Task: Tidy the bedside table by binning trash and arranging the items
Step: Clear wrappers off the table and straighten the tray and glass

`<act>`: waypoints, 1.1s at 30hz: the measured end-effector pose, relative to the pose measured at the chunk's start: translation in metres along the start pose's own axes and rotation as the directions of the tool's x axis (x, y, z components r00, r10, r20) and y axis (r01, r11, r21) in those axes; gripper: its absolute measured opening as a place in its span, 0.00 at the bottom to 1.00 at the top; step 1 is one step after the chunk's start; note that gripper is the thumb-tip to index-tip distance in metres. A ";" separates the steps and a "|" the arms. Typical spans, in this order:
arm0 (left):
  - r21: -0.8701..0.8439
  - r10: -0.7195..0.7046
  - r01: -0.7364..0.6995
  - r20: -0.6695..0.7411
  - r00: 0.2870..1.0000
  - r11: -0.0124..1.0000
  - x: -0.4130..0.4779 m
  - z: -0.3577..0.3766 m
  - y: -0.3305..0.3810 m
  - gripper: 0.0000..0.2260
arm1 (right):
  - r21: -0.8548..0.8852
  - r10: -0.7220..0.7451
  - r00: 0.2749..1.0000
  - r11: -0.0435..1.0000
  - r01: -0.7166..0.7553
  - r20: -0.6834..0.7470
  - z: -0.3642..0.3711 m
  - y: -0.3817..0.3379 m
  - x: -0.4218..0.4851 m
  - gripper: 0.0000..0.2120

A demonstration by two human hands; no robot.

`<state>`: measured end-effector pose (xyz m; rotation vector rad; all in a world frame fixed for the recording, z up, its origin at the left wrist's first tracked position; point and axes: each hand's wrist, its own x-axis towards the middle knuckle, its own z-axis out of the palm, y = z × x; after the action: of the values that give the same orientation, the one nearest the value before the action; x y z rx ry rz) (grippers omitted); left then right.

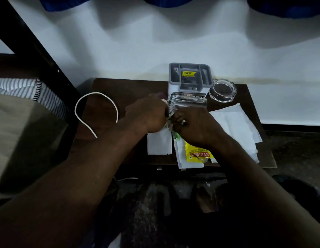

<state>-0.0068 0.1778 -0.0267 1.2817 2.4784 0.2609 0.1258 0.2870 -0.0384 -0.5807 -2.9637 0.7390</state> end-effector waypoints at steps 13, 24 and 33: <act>-0.029 0.003 -0.012 -0.287 0.958 0.999 0.006 0.002 -0.001 0.08 | 0.124 0.036 0.998 0.992 -0.029 -0.054 0.000 0.001 0.004 0.05; -0.198 -0.005 -0.071 -0.358 0.934 0.978 -0.002 -0.008 0.006 0.16 | 0.152 0.040 0.994 0.988 -0.025 -0.097 -0.006 0.001 0.001 0.03; -0.244 0.037 -0.129 -0.352 0.935 0.961 -0.004 -0.015 0.005 0.12 | 0.154 0.026 0.990 0.988 -0.004 -0.137 -0.003 -0.001 0.004 0.02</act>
<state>-0.0067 0.1767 -0.0104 1.3199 2.5539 0.8767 0.1216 0.2893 -0.0354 -0.6170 -2.7486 0.8800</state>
